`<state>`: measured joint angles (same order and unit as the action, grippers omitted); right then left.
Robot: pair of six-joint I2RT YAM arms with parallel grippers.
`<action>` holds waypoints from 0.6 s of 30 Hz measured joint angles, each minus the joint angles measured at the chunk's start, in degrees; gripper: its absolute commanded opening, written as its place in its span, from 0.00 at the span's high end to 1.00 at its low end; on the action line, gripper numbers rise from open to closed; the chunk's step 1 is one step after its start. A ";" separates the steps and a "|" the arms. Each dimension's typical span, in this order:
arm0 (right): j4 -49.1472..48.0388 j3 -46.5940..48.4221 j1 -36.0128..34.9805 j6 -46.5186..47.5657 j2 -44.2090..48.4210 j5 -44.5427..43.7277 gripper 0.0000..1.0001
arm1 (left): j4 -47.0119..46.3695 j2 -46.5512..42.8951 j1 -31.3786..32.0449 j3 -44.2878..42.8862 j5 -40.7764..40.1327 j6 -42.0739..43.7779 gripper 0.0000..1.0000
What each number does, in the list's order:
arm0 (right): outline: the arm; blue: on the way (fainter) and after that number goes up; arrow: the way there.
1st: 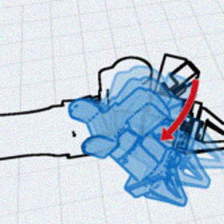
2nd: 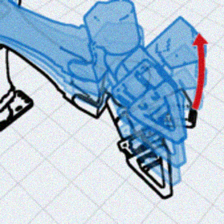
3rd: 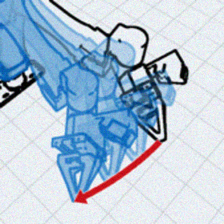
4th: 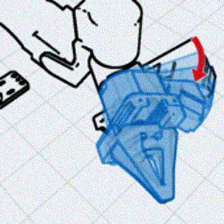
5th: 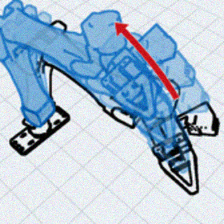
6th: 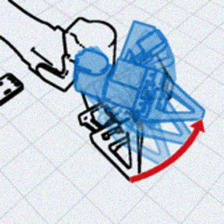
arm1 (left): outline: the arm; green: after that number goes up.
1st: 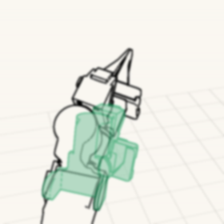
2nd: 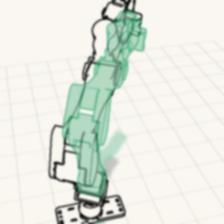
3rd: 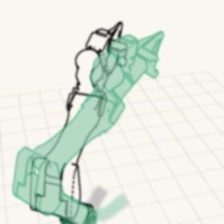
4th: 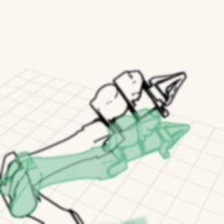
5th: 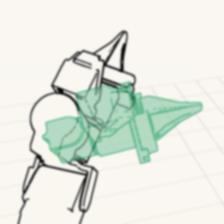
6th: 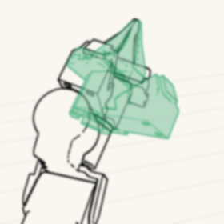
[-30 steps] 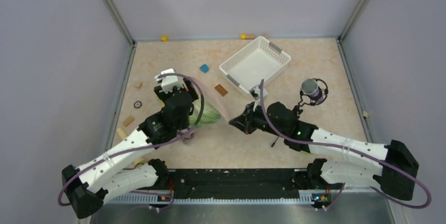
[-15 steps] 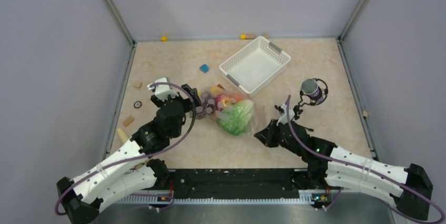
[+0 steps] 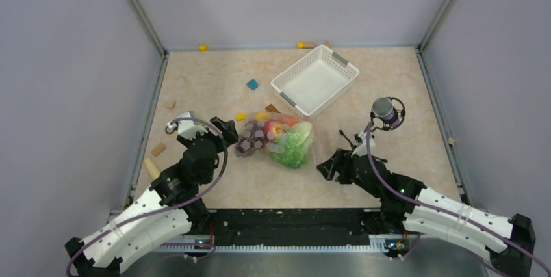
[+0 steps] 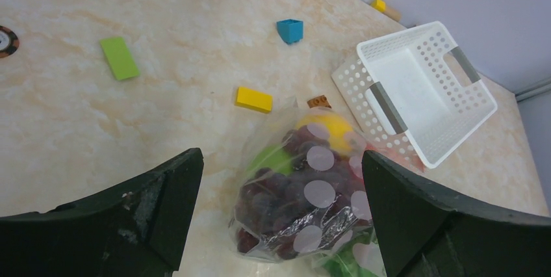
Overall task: Place the food in the zip-top bag and seal the zipper
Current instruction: Place the zipper food storage bag at the center of the board, then reset both arms
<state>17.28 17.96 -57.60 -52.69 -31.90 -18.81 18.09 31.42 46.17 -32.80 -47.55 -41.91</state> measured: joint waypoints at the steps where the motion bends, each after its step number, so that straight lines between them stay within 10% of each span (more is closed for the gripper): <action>1: 0.15 -0.02 0.00 0.13 0.81 0.07 0.06 | 0.98 0.11 0.00 -0.04 0.00 -0.57 0.03; 18: 0.11 -0.39 0.02 3.85 6.36 2.64 0.01 | 16.33 -0.31 0.00 -3.76 -0.98 -10.08 0.03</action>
<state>17.39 17.56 -57.58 -48.84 -25.54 -16.16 34.41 31.11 46.17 -36.56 -48.53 -51.99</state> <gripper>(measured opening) 0.985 0.972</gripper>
